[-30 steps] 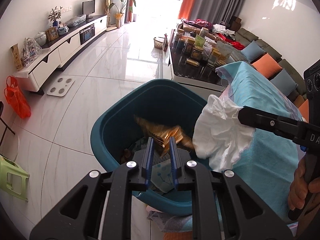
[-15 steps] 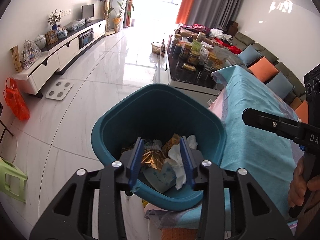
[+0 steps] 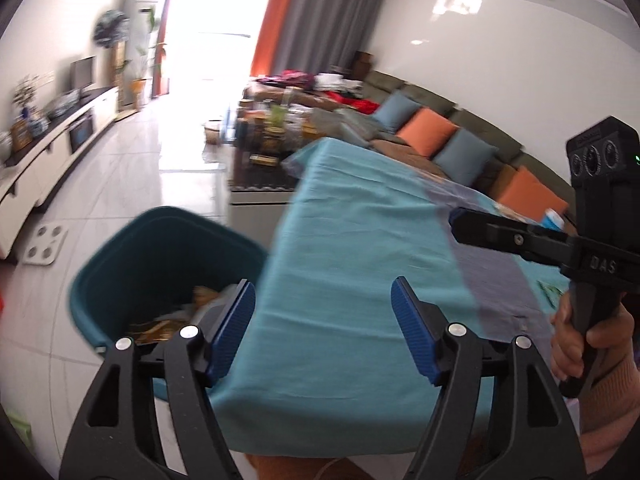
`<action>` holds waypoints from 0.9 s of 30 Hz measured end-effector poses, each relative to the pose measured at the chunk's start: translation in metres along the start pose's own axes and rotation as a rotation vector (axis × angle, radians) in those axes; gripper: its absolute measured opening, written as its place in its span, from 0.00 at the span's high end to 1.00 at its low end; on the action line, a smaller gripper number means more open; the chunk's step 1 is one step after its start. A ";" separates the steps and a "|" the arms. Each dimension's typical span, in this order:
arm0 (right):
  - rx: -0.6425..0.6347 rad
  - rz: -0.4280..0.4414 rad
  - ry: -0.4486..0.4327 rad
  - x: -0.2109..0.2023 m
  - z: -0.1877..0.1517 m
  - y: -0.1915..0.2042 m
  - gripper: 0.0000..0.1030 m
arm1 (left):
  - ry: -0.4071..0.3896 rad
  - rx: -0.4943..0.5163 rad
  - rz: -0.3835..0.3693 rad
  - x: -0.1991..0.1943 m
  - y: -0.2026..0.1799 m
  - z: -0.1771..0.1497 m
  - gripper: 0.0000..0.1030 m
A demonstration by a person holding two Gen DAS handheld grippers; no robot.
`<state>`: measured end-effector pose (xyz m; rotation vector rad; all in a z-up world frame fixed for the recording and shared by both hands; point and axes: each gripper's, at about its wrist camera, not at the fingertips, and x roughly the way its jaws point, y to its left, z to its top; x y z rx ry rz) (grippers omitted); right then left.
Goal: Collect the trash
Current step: 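Open both tools over the teal bin to drop bag and tissue, then grasp the orange peel with the left tool while the right tool grasps the clear plastic wrapper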
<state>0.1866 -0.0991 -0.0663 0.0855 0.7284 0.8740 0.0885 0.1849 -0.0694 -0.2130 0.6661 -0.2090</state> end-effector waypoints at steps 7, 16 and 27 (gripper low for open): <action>0.093 -0.207 -0.074 -0.088 -0.038 -0.052 0.60 | 0.073 0.137 -0.210 0.035 -0.095 -0.008 0.32; 0.245 -0.416 -0.168 -0.177 -0.083 -0.115 0.60 | 0.182 0.281 -0.410 0.074 -0.209 -0.032 0.32; 0.350 -0.511 -0.167 -0.212 -0.125 -0.160 0.55 | 0.279 0.402 -0.484 0.113 -0.296 -0.053 0.34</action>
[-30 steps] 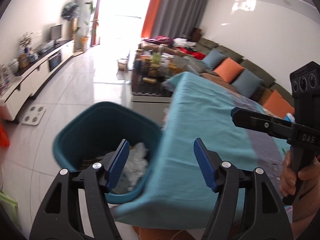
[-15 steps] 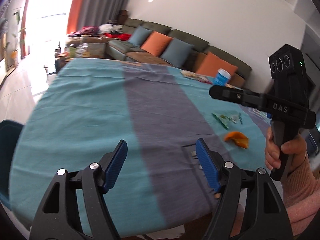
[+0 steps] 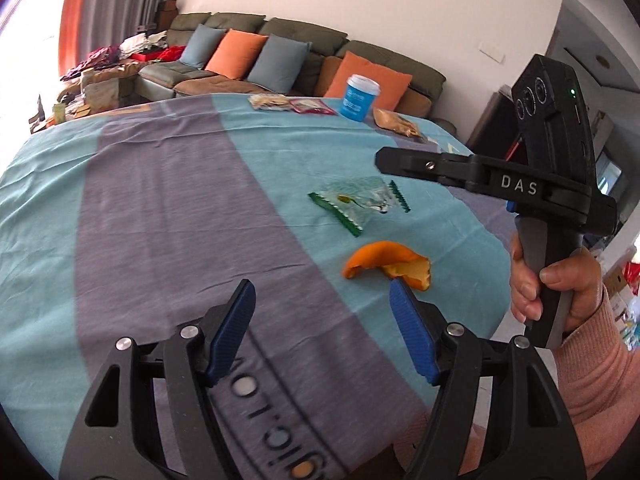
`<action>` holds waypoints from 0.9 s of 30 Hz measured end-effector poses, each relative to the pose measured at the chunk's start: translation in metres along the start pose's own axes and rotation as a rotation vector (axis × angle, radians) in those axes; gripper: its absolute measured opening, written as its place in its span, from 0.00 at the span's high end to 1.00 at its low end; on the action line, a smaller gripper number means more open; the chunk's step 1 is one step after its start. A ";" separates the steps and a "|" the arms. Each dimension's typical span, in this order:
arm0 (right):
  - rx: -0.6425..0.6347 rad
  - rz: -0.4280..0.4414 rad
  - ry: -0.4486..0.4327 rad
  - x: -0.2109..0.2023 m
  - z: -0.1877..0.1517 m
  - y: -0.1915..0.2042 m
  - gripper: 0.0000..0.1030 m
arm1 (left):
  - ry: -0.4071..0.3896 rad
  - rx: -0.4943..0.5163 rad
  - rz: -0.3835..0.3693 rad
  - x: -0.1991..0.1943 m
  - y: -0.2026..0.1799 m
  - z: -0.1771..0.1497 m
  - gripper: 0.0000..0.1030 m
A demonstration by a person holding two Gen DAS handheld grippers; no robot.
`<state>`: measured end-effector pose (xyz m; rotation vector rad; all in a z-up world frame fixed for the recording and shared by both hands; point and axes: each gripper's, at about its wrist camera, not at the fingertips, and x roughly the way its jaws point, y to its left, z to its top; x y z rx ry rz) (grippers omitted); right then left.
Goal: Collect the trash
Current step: 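Grasp the orange peel with the left tool while the right tool grasps the clear plastic wrapper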
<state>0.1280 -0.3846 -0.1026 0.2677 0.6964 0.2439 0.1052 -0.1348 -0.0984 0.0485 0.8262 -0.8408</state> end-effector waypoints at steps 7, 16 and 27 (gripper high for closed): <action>0.000 -0.014 0.030 0.003 -0.009 -0.010 0.54 | 0.048 0.041 -0.032 0.028 -0.019 0.013 0.43; -0.012 -0.005 0.058 0.011 -0.013 -0.014 0.56 | 0.106 0.027 -0.067 0.050 -0.020 0.018 0.59; -0.011 0.010 0.046 0.008 -0.012 -0.016 0.64 | 0.133 0.036 -0.094 0.054 -0.021 0.017 0.76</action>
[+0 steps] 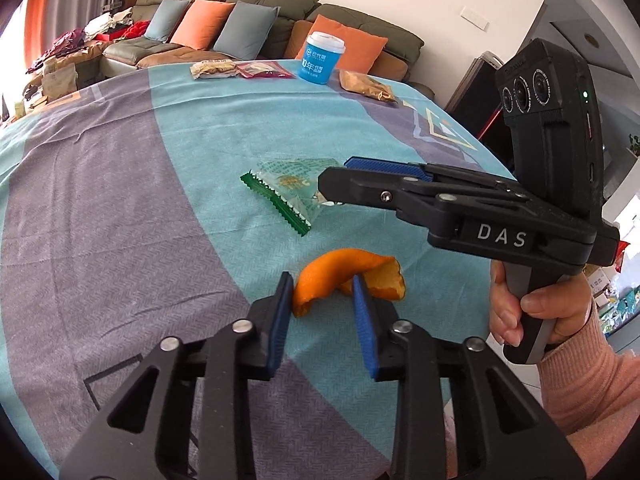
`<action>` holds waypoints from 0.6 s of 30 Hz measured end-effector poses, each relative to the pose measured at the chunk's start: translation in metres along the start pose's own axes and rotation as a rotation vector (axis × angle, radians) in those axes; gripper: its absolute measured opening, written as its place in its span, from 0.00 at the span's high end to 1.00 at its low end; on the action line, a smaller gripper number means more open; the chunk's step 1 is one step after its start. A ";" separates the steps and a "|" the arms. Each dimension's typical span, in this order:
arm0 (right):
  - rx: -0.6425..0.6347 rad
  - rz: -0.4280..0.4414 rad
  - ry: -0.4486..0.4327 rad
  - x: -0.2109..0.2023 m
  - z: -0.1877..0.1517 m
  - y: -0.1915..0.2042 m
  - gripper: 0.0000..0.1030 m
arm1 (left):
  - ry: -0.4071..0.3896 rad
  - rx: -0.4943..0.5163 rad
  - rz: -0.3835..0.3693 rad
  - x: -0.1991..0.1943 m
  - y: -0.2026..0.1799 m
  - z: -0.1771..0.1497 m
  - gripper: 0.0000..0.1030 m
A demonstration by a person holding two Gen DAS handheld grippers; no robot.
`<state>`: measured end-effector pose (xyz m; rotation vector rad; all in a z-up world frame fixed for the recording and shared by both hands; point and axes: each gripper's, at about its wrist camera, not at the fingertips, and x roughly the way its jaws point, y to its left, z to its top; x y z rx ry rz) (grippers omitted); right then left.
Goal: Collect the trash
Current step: 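Grasp the orange peel with the left tool while the right tool grasps the clear plastic wrapper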
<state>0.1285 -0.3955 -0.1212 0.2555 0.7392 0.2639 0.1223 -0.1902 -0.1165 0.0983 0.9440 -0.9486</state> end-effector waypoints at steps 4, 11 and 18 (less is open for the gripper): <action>0.003 0.006 -0.010 -0.002 0.002 -0.001 0.64 | 0.003 -0.008 -0.006 0.000 0.000 -0.002 0.83; 0.006 0.016 -0.021 -0.003 0.004 0.001 0.64 | -0.005 -0.014 0.001 -0.006 0.000 -0.008 0.88; -0.001 0.044 -0.028 -0.002 0.007 0.010 0.64 | -0.033 -0.052 0.031 -0.028 0.010 -0.017 0.89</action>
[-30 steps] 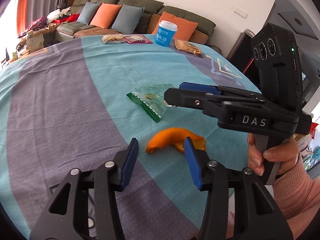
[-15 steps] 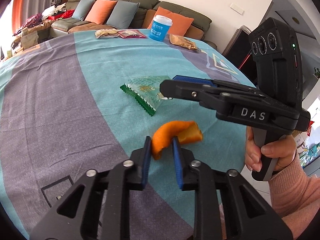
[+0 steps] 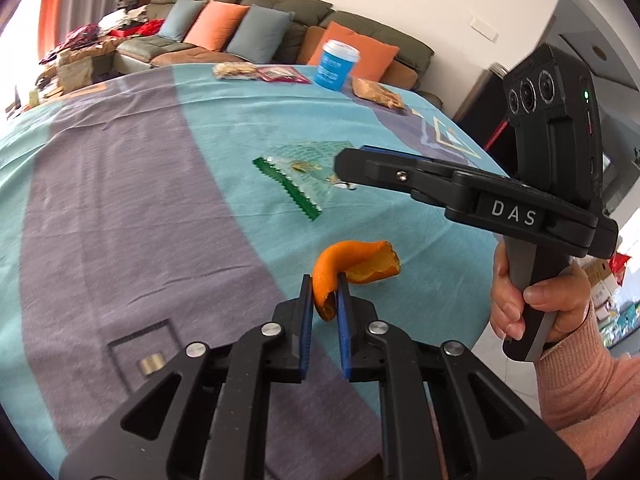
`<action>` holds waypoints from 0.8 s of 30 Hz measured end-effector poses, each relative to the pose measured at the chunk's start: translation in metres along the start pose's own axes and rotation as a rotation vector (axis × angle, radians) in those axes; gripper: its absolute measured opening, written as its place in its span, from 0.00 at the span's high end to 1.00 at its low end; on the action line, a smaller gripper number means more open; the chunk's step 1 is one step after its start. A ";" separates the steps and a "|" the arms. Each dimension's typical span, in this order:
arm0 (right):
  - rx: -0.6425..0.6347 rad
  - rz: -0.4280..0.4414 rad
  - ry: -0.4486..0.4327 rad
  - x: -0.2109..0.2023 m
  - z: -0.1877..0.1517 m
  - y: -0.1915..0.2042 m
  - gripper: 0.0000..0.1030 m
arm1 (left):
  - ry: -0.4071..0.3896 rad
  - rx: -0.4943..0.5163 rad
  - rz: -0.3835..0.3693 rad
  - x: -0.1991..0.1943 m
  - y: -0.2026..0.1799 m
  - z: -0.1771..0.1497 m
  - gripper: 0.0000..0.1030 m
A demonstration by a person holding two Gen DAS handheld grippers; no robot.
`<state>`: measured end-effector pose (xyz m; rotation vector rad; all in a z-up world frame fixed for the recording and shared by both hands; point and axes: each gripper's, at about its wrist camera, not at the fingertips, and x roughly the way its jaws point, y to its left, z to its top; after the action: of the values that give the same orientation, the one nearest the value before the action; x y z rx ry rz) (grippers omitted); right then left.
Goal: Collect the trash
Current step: 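Grasp the orange peel with the left tool while the right tool grasps the clear plastic wrapper, then carry the orange peel and plastic wrapper with both tools over the teal bin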
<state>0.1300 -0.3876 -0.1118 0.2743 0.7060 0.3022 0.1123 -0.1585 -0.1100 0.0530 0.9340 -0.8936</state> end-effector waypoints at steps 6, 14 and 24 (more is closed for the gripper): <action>-0.011 0.044 0.000 0.008 0.003 0.015 0.64 | -0.050 -0.058 0.058 -0.032 0.023 -0.006 0.89; -0.033 0.110 0.009 0.024 0.008 0.043 0.64 | -0.109 -0.161 0.136 -0.074 0.064 -0.021 0.89; -0.065 0.167 0.022 0.038 0.010 0.074 0.64 | -0.151 -0.211 0.216 -0.107 0.091 -0.035 0.89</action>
<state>0.1504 -0.3071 -0.1014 0.2692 0.6949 0.4869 0.1215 -0.0160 -0.0847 -0.0923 0.8584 -0.5873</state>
